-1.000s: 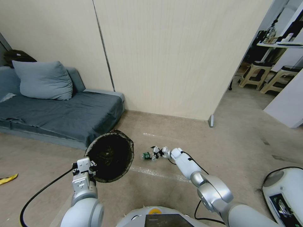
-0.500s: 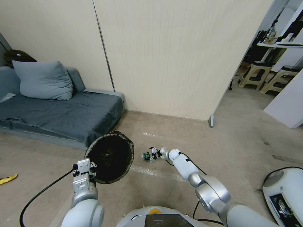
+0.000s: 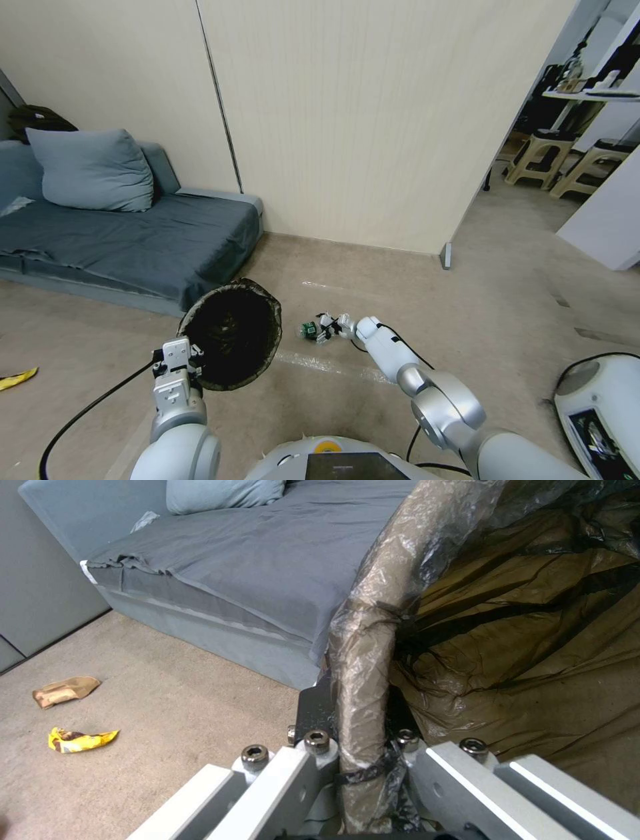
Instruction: Pick up the trash bin, then pick up the garbage from the floor and place it into the trash bin.
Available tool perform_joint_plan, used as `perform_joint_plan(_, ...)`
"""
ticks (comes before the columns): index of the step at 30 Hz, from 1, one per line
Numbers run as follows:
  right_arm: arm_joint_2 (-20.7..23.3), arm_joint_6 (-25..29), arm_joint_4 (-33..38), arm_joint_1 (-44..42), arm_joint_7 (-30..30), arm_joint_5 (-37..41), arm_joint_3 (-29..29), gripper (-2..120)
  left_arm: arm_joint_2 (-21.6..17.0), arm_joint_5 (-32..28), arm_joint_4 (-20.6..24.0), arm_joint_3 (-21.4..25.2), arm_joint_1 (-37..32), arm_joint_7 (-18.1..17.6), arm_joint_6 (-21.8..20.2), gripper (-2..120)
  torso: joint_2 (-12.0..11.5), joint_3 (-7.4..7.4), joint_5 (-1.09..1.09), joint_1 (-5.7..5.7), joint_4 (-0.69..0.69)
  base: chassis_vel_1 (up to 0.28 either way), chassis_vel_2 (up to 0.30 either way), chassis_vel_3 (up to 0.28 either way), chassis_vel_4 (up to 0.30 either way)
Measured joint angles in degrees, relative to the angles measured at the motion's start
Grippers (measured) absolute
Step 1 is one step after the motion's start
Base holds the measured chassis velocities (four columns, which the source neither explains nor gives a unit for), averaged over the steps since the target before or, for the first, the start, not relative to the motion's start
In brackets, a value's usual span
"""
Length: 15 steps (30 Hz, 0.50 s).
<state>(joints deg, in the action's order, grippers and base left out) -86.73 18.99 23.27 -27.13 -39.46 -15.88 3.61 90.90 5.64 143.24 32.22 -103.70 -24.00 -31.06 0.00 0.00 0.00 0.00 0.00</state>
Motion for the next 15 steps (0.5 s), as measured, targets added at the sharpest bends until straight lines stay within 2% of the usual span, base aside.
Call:
perform_joint_plan(3, 0.0, -0.6, -0.5, 0.3, 0.0, 0.5, 0.4, 70, 0.0, 0.1, 0.0, 0.0, -0.2, 0.0, 0.0, 0, 0.0, 0.0, 0.0, 0.0, 0.0, 0.0, 0.0, 0.0, 0.0)
perform_joint_plan(5, -0.1, -1.5, -1.4, 0.7, 0.0, 0.8, 0.9, 60, 0.1, 0.5, 0.0, -0.1, -0.4, 0.0, 0.2, 0, 0.0, 0.0, 0.0, 0.0, 0.0, 0.0, 0.0, 0.0, 0.0)
perform_joint_plan(7, -0.1, -1.8, -1.6, 0.8, 0.0, 1.1, 1.1, 58, 0.2, 0.6, 0.0, -0.1, -0.5, 0.0, 0.3, 0, 0.0, 0.0, 0.0, 0.0, 0.0, 0.0, 0.0, 0.0, 0.0)
perform_joint_plan(9, -0.3, -2.7, -2.1, 0.8, 0.1, 2.3, 1.4, 45, 0.2, 0.9, 0.0, 0.0, -0.9, -0.1, 0.6, 0, 0.0, 0.0, 0.0, 0.0, 0.01, 0.0, 0.0, 0.0, 0.0)
perform_joint_plan(10, -0.3, -2.7, -2.1, 0.8, 0.1, 2.3, 1.4, 45, 0.2, 0.9, 0.0, 0.0, -0.9, -0.1, 0.6, 0, 0.0, 0.0, 0.0, 0.0, 0.01, 0.0, 0.0, 0.0, 0.0)
perform_joint_plan(15, -0.7, -3.9, -3.1, 1.4, 0.2, 3.5, 2.2, 24, 0.2, 1.1, 0.0, -0.2, -1.0, -0.2, 0.7, 0, 0.0, 0.0, 0.0, 0.0, 0.01, 0.0, 0.0, 0.0, 0.0)
